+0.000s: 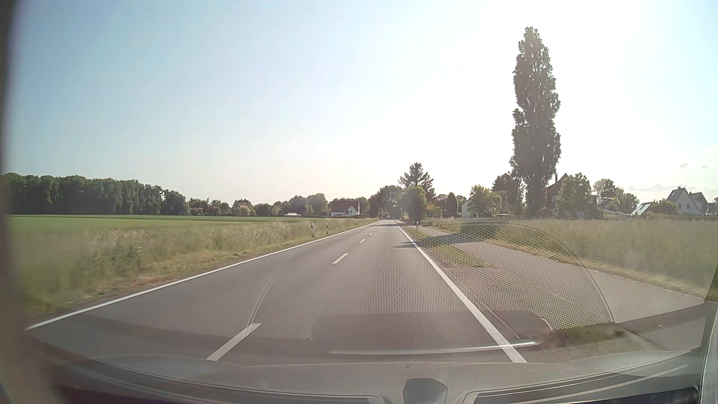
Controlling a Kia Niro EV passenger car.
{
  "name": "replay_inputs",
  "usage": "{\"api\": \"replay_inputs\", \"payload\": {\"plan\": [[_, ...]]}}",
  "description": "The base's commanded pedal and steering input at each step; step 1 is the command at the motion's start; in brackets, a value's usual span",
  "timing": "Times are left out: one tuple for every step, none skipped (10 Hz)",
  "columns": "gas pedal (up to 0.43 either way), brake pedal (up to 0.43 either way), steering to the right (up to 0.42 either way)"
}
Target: Follow the waypoints while adhering to traffic rules and regulations
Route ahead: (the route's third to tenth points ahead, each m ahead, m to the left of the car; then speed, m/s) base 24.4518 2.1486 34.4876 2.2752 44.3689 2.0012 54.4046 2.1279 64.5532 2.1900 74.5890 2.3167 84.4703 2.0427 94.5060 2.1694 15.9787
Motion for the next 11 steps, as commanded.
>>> {"api": "replay_inputs", "payload": {"plan": [[0.000, 0.098, 0.001], [0.000, 0.128, 0.001], [0.000, 0.146, 0.001], [0.000, 0.146, 0.001], [0.000, 0.146, 0.001], [0.000, 0.152, 0.001], [0.000, 0.152, 0.002], [0.000, 0.152, 0.002], [0.000, 0.140, 0.002], [0.000, 0.134, 0.003], [0.000, 0.110, 0.004]]}}
